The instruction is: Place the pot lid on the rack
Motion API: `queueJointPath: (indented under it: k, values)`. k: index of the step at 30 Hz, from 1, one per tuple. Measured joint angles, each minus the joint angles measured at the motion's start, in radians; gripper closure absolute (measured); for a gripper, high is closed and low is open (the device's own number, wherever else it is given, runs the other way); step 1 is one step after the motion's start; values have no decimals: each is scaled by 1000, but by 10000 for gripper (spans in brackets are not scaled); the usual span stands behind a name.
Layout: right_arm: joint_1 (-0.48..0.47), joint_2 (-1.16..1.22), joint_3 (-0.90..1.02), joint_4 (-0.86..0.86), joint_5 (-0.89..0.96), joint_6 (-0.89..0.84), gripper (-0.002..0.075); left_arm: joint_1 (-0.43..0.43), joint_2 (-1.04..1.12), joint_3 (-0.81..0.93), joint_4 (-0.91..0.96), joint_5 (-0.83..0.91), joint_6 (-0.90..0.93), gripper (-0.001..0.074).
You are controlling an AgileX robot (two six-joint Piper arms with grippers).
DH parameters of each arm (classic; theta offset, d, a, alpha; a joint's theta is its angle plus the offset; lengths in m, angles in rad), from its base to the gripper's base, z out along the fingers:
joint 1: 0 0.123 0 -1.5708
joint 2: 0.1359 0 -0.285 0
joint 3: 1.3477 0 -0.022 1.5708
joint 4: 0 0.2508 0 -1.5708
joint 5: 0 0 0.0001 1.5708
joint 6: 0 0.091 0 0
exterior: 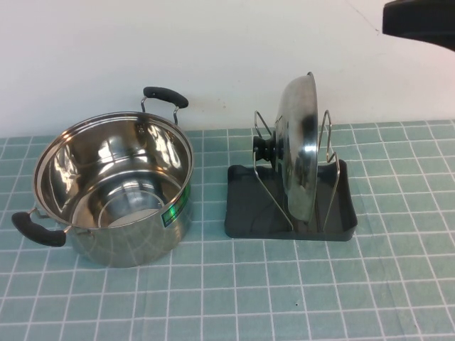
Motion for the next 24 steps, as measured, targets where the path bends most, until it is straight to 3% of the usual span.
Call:
queueJointPath:
  k: [4,8,14,21,24]
  values:
    - [0,-90,16,-4,14,-116,718,0,-110,0,-49,-19,26,736]
    - [1,-222,16,-4,224,-329,718,0,-202,-1,-51,-67,70,736]
    - [1,-393,16,13,711,-633,718,0,-258,-5,-51,-78,130,736]
    - [1,-467,42,57,1315,-900,720,0,-259,-5,-27,29,207,736]
    - [1,-489,56,299,1584,-1230,722,0,-259,-5,-6,76,227,736]
